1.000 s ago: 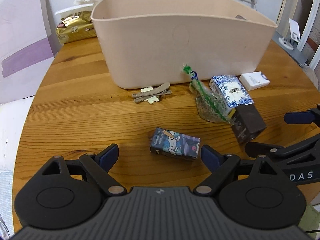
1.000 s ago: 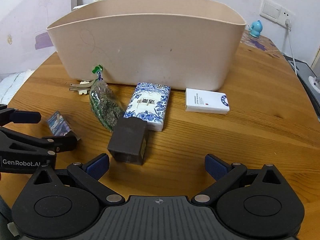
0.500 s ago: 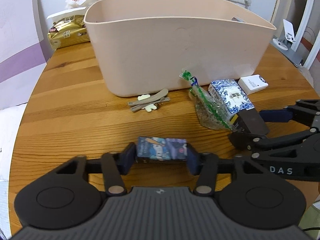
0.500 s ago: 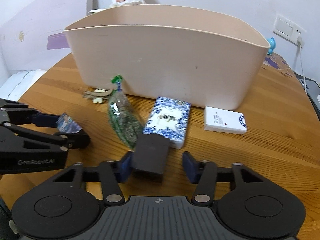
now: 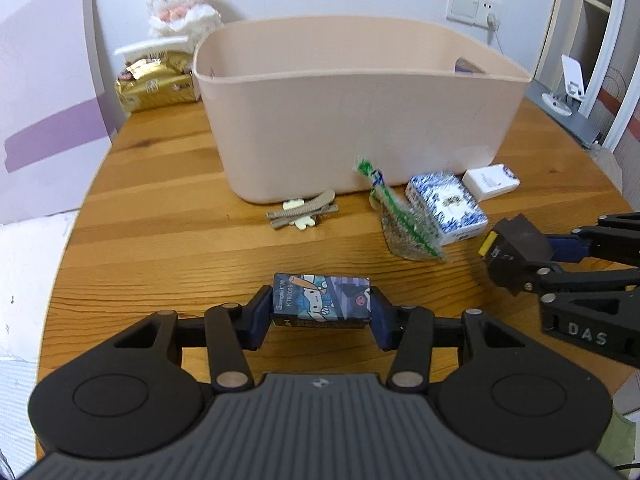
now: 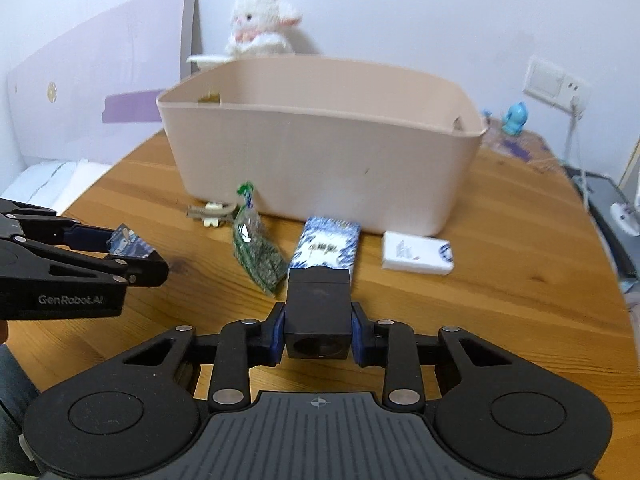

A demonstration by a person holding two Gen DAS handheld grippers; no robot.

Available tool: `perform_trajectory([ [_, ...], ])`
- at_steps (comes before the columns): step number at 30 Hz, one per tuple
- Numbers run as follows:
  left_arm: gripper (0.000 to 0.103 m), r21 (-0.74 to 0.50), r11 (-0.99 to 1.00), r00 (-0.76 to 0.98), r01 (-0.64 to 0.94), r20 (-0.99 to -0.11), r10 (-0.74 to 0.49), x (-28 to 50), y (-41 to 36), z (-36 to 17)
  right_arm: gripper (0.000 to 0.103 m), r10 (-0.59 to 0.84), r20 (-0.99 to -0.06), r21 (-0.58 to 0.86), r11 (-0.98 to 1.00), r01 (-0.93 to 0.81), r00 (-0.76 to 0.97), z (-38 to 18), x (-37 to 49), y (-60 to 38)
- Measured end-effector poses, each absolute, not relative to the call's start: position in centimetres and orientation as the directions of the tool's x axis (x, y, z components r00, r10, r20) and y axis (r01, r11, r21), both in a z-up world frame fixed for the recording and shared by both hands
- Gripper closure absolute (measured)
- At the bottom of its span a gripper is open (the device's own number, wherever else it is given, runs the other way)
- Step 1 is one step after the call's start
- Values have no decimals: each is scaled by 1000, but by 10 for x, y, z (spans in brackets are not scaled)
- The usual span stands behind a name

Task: Organize objects
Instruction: 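Lift both items over the basket and release them inside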

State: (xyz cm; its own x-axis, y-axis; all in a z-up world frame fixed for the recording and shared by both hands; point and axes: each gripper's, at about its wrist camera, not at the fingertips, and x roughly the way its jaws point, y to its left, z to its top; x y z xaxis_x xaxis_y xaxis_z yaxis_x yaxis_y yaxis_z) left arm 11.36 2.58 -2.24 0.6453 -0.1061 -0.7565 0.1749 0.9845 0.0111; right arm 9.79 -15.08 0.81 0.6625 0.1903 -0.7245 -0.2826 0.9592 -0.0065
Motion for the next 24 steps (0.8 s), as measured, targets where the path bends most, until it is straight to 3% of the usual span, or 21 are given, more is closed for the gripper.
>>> perform_trajectory([
  [18, 51, 50, 984, 800, 171, -590, -109, 92, 23, 64, 74, 174, -531, -1, 979, -205, 829, 96, 102, -199],
  [24, 51, 61, 988, 835, 145, -543, -89, 112, 12, 83, 74, 169, -511, 2, 981, -195, 843, 105, 127, -205],
])
